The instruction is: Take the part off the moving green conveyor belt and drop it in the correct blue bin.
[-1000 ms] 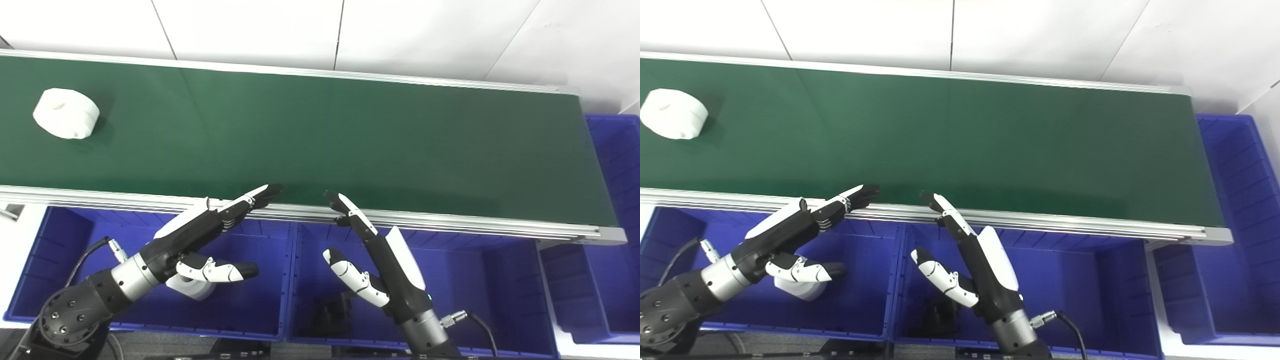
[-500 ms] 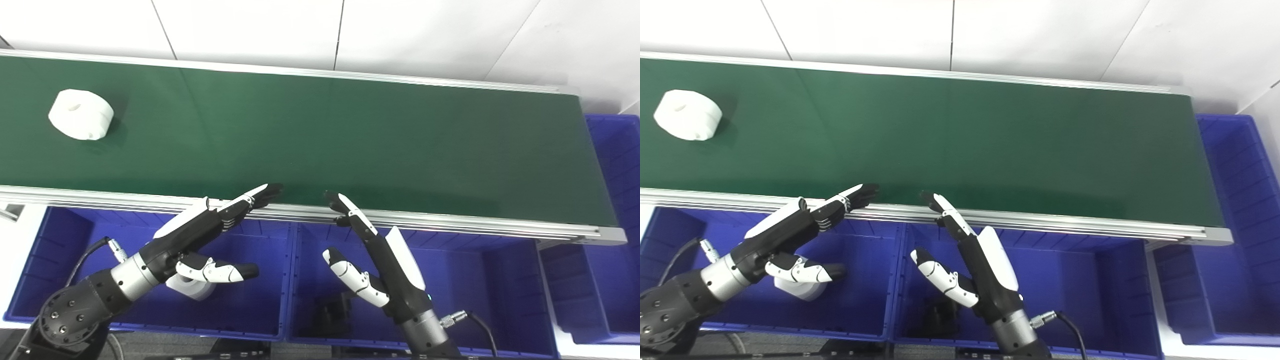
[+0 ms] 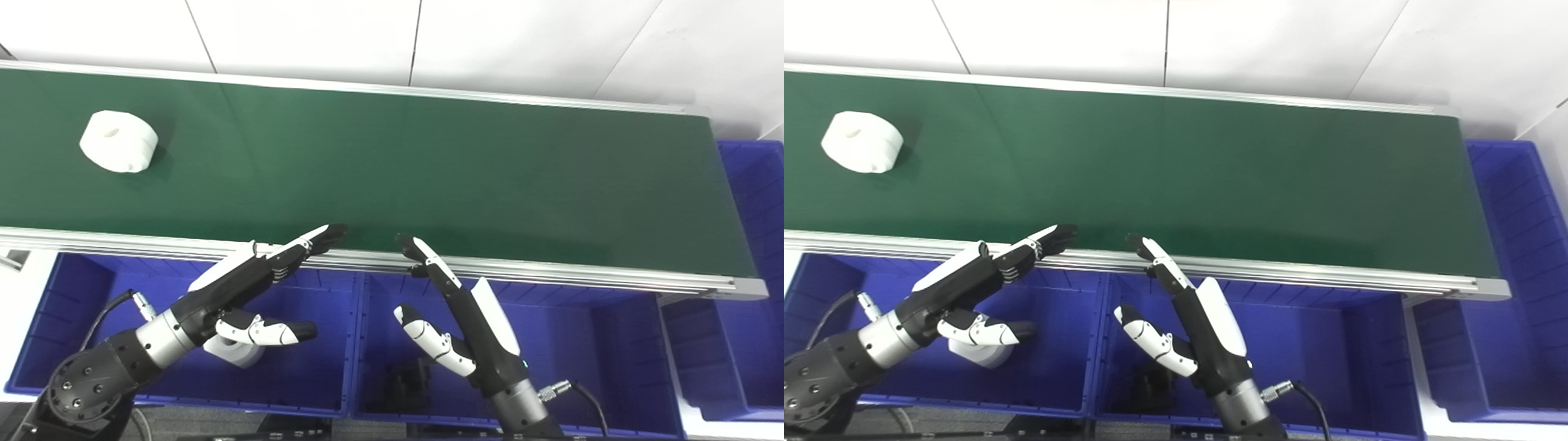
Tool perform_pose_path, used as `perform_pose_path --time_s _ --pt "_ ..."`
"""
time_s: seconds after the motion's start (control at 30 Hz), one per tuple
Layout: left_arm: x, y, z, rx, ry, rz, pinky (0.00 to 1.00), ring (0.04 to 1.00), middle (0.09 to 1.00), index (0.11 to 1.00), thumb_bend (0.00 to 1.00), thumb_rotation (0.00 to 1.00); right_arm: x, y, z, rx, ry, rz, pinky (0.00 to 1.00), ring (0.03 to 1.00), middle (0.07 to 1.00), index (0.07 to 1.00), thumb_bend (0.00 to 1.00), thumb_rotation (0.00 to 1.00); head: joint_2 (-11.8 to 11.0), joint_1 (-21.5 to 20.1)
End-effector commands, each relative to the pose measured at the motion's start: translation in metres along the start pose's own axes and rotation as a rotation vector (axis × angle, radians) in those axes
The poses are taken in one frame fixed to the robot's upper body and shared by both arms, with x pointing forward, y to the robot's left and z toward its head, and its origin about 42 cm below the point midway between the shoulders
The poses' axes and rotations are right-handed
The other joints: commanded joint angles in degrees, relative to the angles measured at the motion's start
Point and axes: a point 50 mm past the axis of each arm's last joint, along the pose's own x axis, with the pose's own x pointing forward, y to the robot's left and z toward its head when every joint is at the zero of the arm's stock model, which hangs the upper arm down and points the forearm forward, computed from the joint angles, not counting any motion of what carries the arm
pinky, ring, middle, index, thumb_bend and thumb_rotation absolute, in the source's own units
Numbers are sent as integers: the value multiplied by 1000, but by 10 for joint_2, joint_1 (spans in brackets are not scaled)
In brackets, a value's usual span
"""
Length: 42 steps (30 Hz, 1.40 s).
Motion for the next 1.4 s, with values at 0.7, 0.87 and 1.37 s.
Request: perform_pose_path --time_s 0.7,0.87,1.37 --pt "2 -22 -20 34 -11 7 957 1000 1000 1000 402 278 -21 8 -22 19 -23 -23 783 879 925 905 306 689 -169 100" --pt "4 -22 -19 41 -21 15 936 1000 1000 1000 417 209 -23 6 -24 22 -23 -25 776 878 928 903 272 606 -167 100" --pt "8 -19 -15 58 -40 19 934 999 1000 999 445 176 -25 5 -21 16 -19 -27 798 882 930 910 289 659 -155 91"
